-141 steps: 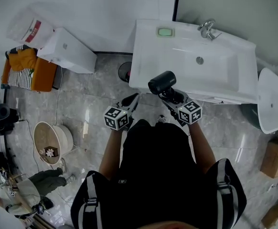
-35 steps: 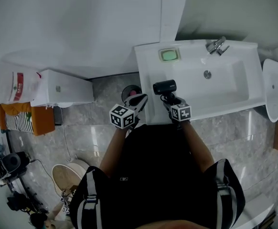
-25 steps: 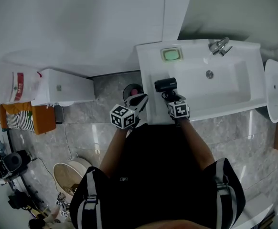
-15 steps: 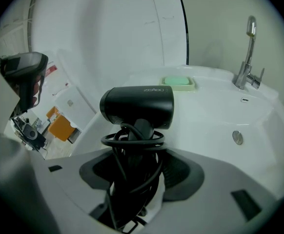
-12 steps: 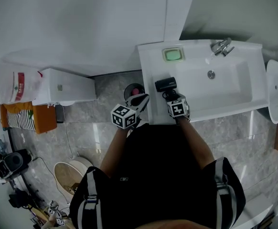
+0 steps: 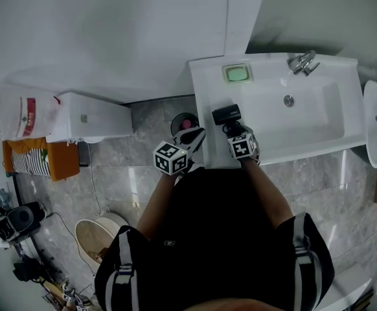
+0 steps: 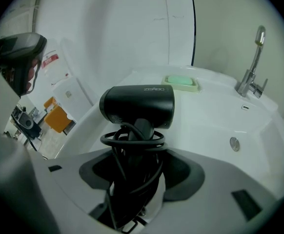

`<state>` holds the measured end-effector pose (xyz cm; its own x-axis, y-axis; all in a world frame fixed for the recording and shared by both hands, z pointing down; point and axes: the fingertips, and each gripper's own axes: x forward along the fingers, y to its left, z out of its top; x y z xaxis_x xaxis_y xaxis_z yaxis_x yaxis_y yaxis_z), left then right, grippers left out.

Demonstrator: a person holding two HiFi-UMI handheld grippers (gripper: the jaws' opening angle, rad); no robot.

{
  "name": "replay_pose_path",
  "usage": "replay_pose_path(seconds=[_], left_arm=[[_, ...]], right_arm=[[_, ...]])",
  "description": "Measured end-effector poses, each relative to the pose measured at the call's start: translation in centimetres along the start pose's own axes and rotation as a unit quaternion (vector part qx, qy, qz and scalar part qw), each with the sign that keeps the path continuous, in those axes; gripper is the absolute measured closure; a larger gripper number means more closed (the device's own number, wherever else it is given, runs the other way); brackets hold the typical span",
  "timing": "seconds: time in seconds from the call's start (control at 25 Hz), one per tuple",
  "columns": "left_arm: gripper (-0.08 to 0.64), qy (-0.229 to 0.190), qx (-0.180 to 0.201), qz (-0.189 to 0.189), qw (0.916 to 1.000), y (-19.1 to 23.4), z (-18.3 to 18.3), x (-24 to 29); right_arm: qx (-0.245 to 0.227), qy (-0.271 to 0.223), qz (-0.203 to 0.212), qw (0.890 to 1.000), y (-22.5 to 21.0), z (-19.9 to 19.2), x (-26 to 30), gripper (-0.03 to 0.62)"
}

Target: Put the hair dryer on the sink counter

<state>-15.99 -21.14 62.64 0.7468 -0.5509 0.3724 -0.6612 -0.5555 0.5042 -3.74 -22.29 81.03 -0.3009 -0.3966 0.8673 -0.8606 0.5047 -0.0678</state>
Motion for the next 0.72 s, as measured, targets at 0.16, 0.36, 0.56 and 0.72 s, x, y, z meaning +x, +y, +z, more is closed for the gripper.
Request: replay_pose_path(seconds=[0.16, 0.36, 0.56, 0.72], left_arm=[[0.540, -0.002, 0.001, 0.000, 1.0000, -0.3, -0.3, -0.2], [0.540, -0.006, -0.007, 0.003, 1.0000, -0.3, -0.7, -0.5], [0.540, -0.010, -0.009, 0.009, 0.9999, -0.6, -0.9, -0.5], [0.540, -0.012, -0.010, 0.014, 0.9998, -1.0, -0.9, -0.7]], right_arm=[[-0.005, 0.002, -0.004, 1.000, -0.1, -0.2, 0.1, 0.284], [-0.019, 0.007, 0.004, 1.000, 0.1, -0.3, 0.1, 0.271], [-0.018, -0.006, 0.037, 0.999, 0.2, -0.2, -0.5, 0.245], [-0.023, -0.020, 0.044, 0.999, -0.1, -0.3, -1.5, 0.244]])
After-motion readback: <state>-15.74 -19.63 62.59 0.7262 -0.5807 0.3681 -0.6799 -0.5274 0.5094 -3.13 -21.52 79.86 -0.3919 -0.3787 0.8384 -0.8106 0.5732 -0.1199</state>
